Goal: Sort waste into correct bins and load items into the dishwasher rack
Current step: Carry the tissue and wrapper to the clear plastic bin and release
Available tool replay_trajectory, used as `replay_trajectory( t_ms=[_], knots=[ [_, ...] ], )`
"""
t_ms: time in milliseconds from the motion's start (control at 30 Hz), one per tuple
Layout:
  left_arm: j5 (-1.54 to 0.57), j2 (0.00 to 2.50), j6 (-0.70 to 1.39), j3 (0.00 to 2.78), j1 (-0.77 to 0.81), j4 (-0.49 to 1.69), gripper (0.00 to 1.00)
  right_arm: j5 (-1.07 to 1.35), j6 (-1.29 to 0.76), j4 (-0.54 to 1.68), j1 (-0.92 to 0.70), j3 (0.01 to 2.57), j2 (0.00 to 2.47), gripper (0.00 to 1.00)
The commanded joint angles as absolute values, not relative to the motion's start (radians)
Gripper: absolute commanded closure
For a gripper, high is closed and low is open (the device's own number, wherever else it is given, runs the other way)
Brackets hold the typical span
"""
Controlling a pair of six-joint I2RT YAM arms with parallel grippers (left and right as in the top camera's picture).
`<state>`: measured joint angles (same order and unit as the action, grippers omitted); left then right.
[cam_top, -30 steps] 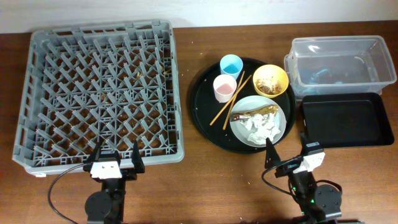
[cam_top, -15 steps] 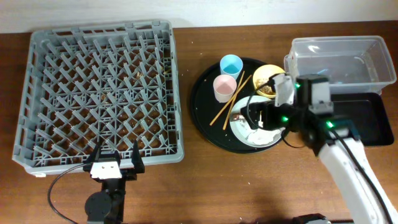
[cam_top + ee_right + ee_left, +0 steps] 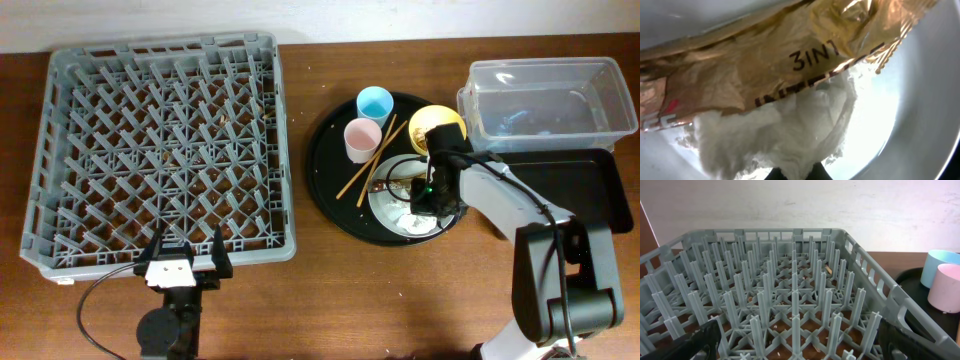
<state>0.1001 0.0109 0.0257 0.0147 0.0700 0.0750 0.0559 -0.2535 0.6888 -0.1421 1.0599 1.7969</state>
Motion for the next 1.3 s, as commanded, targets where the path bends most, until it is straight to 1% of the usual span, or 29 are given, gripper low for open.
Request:
replay_trajectory(
  t_ms=[0, 33, 67, 133, 167, 233, 333, 367, 400, 433, 533, 567, 600, 633, 700, 733, 767, 800, 833, 867, 933, 967, 1033, 1100, 1133, 1167, 1200, 1233, 1267],
  knots=[
    [0.09, 0.007, 0.014, 0.009, 0.071, 0.075, 0.01, 0.069, -0.253, 0.84, -0.156, 1.192, 1.736, 0.96],
    [0.09, 0.007, 0.014, 0.009, 0.071, 0.075, 0.01, 0.052, -0.253, 0.96, -0.152, 1.339, 1.672, 0.96],
    [0.09, 0.007, 0.014, 0.009, 0.071, 0.075, 0.01, 0.018, -0.253, 1.016, -0.141, 1.43, 1.64, 0.96],
    [0.09, 0.007, 0.014, 0.009, 0.071, 0.075, 0.01, -0.114, -0.308, 1.062, -0.096, 1.569, 1.607, 0.96],
    [0.09, 0.007, 0.014, 0.009, 0.071, 0.075, 0.01, -0.251, -0.351, 1.028, -0.05, 1.624, 1.605, 0.96],
    [0.09, 0.007, 0.014, 0.009, 0.071, 0.075, 0.01, -0.369, -0.357, 0.875, 0.022, 1.623, 1.627, 0.96],
    [0.09, 0.007, 0.014, 0.009, 0.071, 0.075, 0.01, -0.379, -0.357, 0.638, 0.12, 1.623, 1.745, 0.96],
    [0.09, 0.007, 0.014, 0.009, 0.071, 0.075, 0.01, -0.378, -0.357, 0.59, 0.14, 1.623, 1.792, 0.94],
    [0.09, 0.007, 0.014, 0.009, 0.071, 0.075, 0.01, -0.375, -0.356, 0.543, 0.155, 1.623, 1.852, 0.51],
    [0.09, 0.007, 0.014, 0.009, 0.071, 0.076, 0.01, -0.36, -0.355, 0.526, 0.158, 1.623, 1.892, 0.02],
    [0.09, 0.007, 0.014, 0.009, 0.071, 0.075, 0.01, -0.351, -0.318, 0.517, 0.157, 1.642, 1.864, 0.02],
    [0.09, 0.007, 0.014, 0.009, 0.071, 0.075, 0.01, -0.273, -0.302, 0.573, 0.157, 1.679, 1.81, 0.02],
    [0.09, 0.007, 0.014, 0.009, 0.071, 0.075, 0.01, -0.031, -0.255, 0.72, 0.156, 1.728, 1.729, 0.01],
    [0.09, 0.007, 0.014, 0.009, 0.071, 0.075, 0.01, 0.144, -0.236, 0.838, 0.155, 1.736, 1.672, 0.02],
    [0.09, 0.007, 0.014, 0.009, 0.071, 0.075, 0.01, 0.299, -0.252, 1.065, 0.109, 1.733, 1.643, 0.02],
    [0.09, 0.007, 0.014, 0.009, 0.071, 0.075, 0.01, 0.295, -0.252, 1.12, 0.057, 1.698, 1.651, 0.02],
    [0.09, 0.007, 0.014, 0.009, 0.071, 0.075, 0.01, 0.245, -0.418, 1.103, -0.014, 1.605, 1.67, 0.01],
    [0.09, 0.007, 0.014, 0.009, 0.071, 0.075, 0.01, 0.191, -0.551, 1.067, -0.043, 1.546, 1.681, 0.08],
    [0.09, 0.007, 0.014, 0.009, 0.071, 0.075, 0.01, 0.128, -0.776, 0.983, -0.084, 1.431, 1.692, 0.22],
    [0.09, 0.007, 0.014, 0.009, 0.071, 0.075, 0.01, 0.119, -0.922, 0.863, -0.114, 1.317, 1.695, 0.24],
    [0.09, 0.007, 0.014, 0.009, 0.071, 0.075, 0.01, 0.118, -1.056, 0.657, -0.159, 1.161, 1.696, 0.24],
    [0.09, 0.007, 0.014, 0.009, 0.071, 0.075, 0.01, 0.118, -1.061, 0.557, -0.179, 1.106, 1.696, 0.24],
    [0.09, 0.007, 0.014, 0.009, 0.071, 0.075, 0.01, 0.072, -1.061, 0.447, -0.228, 1.054, 1.72, 0.24],
    [0.09, 0.007, 0.014, 0.009, 0.071, 0.075, 0.01, 0.059, -1.06, 0.448, -0.25, 1.054, 1.751, 0.25],
    [0.09, 0.007, 0.014, 0.009, 0.071, 0.075, 0.01, 0.051, -1.061, 0.447, -0.258, 1.054, 1.775, 0.29],
    [0.09, 0.007, 0.014, 0.009, 0.071, 0.075, 0.01, 0.035, -1.06, 0.447, -0.258, 1.054, 1.789, 0.37],
    [0.09, 0.007, 0.014, 0.009, 0.071, 0.075, 0.01, 0.009, -1.055, 0.448, -0.258, 1.053, 1.807, 0.62],
    [0.09, 0.007, 0.014, 0.009, 0.071, 0.075, 0.01, -0.002, -1.048, 0.45, -0.255, 1.053, 1.825, 0.93],
    [0.09, 0.007, 0.014, 0.009, 0.071, 0.075, 0.01, -0.001, -1.018, 0.451, -0.255, 1.054, 1.827, 0.96]
  ],
)
